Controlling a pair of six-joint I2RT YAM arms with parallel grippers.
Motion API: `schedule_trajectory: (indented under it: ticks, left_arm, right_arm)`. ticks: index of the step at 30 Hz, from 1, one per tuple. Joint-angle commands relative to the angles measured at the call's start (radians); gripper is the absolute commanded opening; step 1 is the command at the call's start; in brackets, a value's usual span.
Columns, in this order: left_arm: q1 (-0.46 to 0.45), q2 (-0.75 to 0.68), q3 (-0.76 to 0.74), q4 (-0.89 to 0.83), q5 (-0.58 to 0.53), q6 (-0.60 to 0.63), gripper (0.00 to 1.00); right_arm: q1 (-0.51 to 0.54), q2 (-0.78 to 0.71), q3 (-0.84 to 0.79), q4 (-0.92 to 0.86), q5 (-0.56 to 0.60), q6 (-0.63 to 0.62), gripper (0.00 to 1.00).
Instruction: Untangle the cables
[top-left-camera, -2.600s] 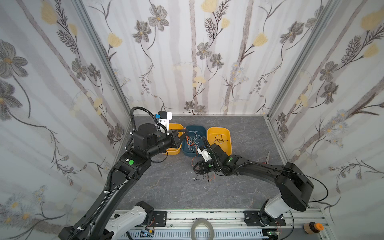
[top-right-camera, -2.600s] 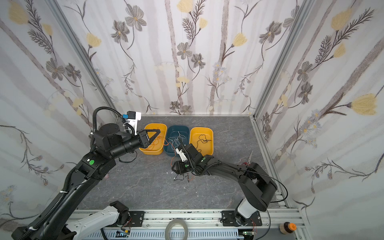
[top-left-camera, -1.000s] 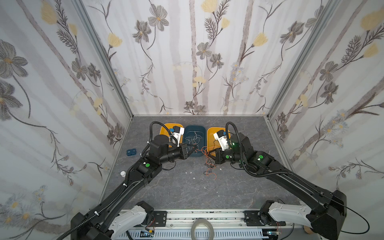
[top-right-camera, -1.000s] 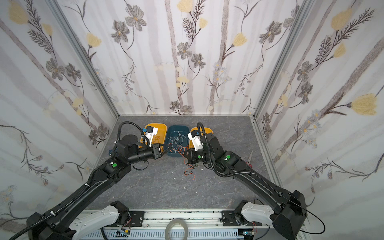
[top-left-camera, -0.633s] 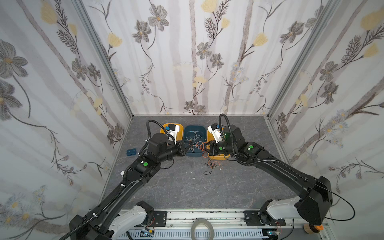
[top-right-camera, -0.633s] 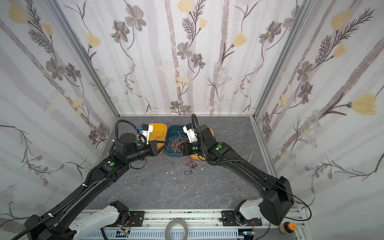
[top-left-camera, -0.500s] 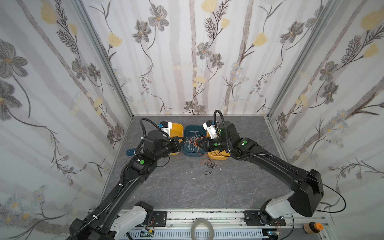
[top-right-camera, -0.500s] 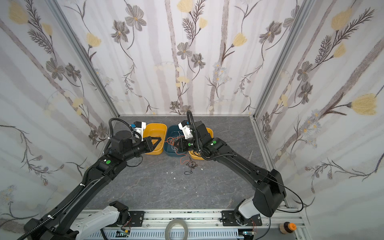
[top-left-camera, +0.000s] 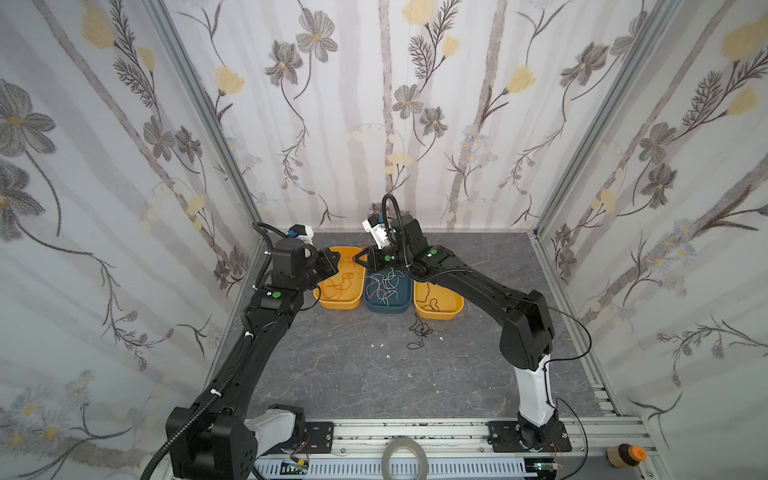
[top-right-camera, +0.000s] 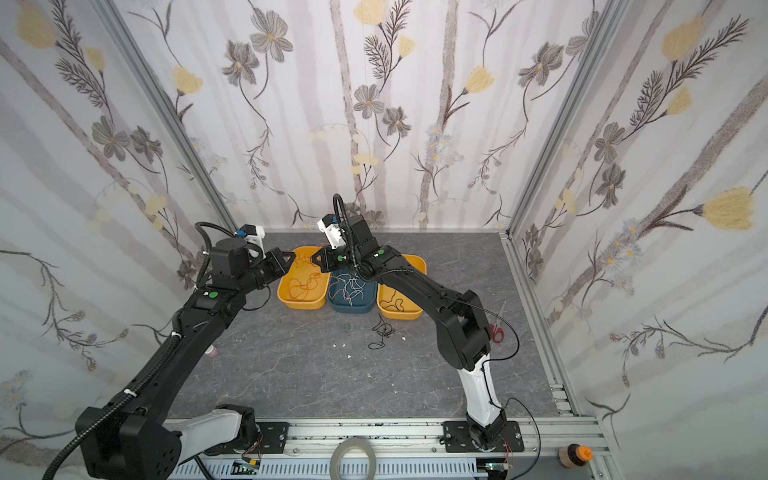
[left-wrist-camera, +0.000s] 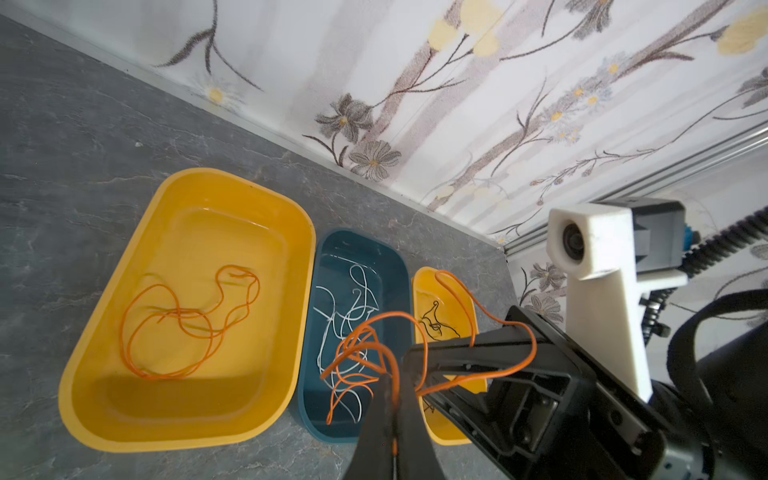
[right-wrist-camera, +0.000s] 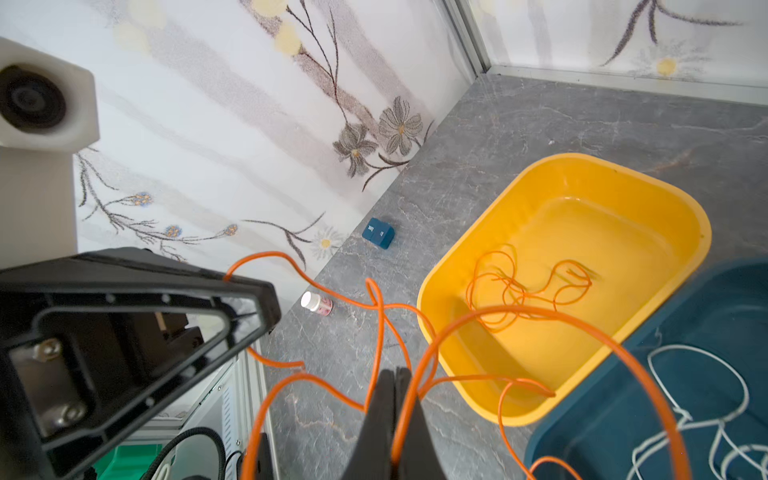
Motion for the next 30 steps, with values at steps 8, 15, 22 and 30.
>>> schedule_trajectory:
  ticks: [8, 15, 22, 30]
  left_arm:
    - [0.071, 0.086, 0.024, 0.133, 0.027, 0.038, 0.00]
    - [0.082, 0.155, 0.011, 0.155, 0.015, 0.058, 0.00]
    - [0.082, 0.286, 0.006, 0.205, -0.015, 0.051, 0.00]
    - [0.083, 0.400, 0.101, 0.133, -0.076, 0.065, 0.00]
  right_arm:
    - [-0.014, 0.244, 0.222, 0.213, -0.040, 0.053, 0.06]
    - [-0.023, 0.352, 0.259, 0.204, -0.051, 0.111, 0.08]
    - [-0.015, 0.373, 0.206, 0.089, -0.038, 0.101, 0.18]
    - [-0.003, 0.222, -0.017, 0.016, 0.044, 0.037, 0.35]
